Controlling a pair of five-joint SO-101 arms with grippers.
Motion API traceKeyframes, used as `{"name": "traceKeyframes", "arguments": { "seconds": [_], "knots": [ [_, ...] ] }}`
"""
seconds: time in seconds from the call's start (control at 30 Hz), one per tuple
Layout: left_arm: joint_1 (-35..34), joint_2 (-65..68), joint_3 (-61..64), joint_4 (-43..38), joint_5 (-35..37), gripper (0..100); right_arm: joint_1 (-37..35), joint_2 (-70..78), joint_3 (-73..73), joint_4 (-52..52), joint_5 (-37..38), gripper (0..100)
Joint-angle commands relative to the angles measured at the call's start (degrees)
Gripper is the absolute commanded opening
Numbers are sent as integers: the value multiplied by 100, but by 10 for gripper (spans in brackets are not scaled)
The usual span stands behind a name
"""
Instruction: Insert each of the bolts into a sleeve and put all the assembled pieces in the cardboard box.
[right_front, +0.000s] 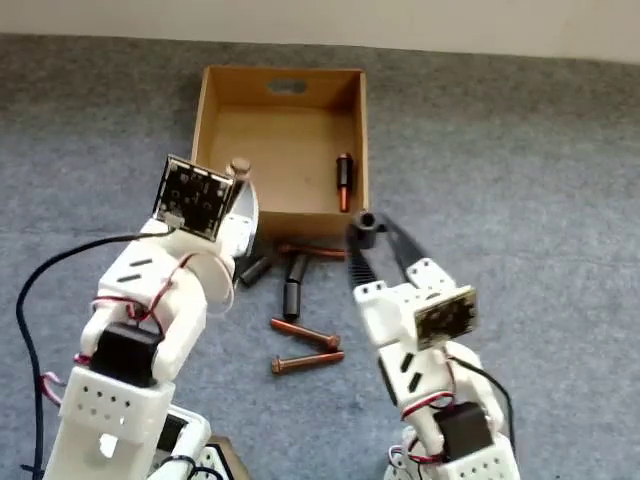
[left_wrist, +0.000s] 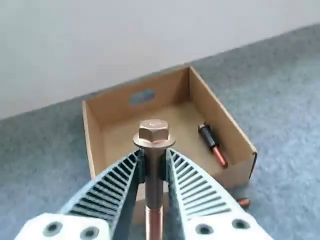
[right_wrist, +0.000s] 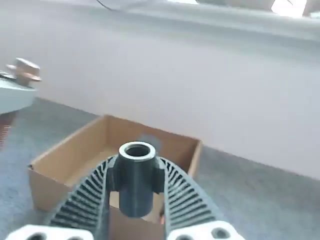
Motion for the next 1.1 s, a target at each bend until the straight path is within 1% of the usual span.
{"name": "traceKeyframes", "arguments": {
  "seconds": [0.0, 0.03, 0.07, 0.1, 0.2, 0.27, 0.43, 0.53, 0.67, 0.87, 0.97, 1.07],
  "knots": [
    [268, 224, -330, -782, 53, 8, -198, 31, 523, -963, 0, 5],
    [382, 251, -330, -888, 70, 8, -171, 4, 664, -1068, 0, 5],
    [523, 251, -330, -967, 246, 8, -110, -22, 787, -1138, 0, 5],
    [611, 242, -338, -1037, 589, 8, -40, -22, 884, -1174, 0, 5],
    [787, 268, -338, -1231, 2013, 8, 321, -22, 989, -1174, -26, 5],
    [919, 277, -330, -1275, 2576, 8, 532, -22, 998, -1174, -35, 5],
    [1446, 286, -330, -1477, 2611, 8, 593, -22, 1015, -1147, -35, 5],
    [1789, 286, -330, -1916, 2611, 8, 593, -22, 1015, -1147, -35, 5],
    [2053, 303, -330, -2541, 2611, 8, 593, -22, 1015, -1138, -35, 5],
    [2097, 1112, -382, -3560, 2611, 8, 593, -22, 1015, -1138, -35, 5],
    [2114, 1499, -400, -3675, 2611, 8, 593, -22, 1015, -1138, -35, 5],
    [2114, 1569, -532, -3640, 2611, 8, 593, -22, 1068, -1138, -35, 5]
  ]
}}
